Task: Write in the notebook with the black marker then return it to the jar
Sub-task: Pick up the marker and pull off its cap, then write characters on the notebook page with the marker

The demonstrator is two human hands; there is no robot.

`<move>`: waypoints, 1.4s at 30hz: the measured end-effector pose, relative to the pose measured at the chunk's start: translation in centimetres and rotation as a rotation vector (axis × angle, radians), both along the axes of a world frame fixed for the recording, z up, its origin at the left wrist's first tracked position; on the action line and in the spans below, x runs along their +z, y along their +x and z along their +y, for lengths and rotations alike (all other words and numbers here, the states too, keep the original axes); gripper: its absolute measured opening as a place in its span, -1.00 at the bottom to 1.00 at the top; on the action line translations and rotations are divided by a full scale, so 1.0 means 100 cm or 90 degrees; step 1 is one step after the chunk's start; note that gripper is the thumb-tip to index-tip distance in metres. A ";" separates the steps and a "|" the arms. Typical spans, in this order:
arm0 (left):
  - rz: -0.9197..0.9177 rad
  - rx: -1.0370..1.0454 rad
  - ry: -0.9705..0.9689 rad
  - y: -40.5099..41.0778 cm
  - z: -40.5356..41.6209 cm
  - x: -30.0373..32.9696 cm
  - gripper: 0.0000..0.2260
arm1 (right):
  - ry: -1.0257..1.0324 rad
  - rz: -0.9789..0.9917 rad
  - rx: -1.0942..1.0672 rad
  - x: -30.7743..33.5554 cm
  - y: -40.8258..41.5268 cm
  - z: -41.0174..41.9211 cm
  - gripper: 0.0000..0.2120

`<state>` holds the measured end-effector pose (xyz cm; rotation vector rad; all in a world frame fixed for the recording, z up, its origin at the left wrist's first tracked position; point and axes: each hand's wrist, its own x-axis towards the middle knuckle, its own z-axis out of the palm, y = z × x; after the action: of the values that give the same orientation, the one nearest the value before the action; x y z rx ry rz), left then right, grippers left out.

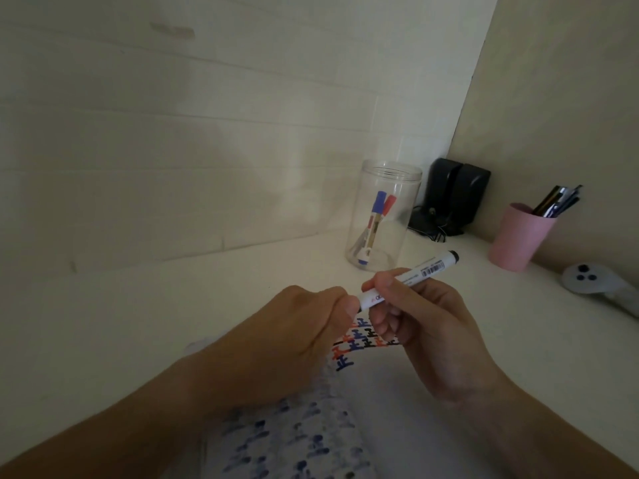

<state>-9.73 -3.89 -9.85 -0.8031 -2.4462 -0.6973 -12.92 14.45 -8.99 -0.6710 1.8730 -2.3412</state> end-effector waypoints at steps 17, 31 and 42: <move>-0.060 -0.039 -0.095 -0.027 -0.038 -0.014 -0.79 | -0.033 -0.005 -0.185 0.015 -0.016 0.033 -0.92; -0.100 -0.107 -0.115 -0.039 -0.042 -0.022 -0.71 | 0.211 -0.002 -0.117 -0.022 0.000 0.023 -0.96; -0.102 -0.130 -0.095 -0.041 -0.043 -0.022 -0.74 | 0.282 0.046 -0.120 -0.024 0.004 0.024 -0.90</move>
<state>-13.83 -8.14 -12.10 -1.1063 -2.6084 -0.6825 -12.52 16.83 -11.40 -0.5526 2.4685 -1.9028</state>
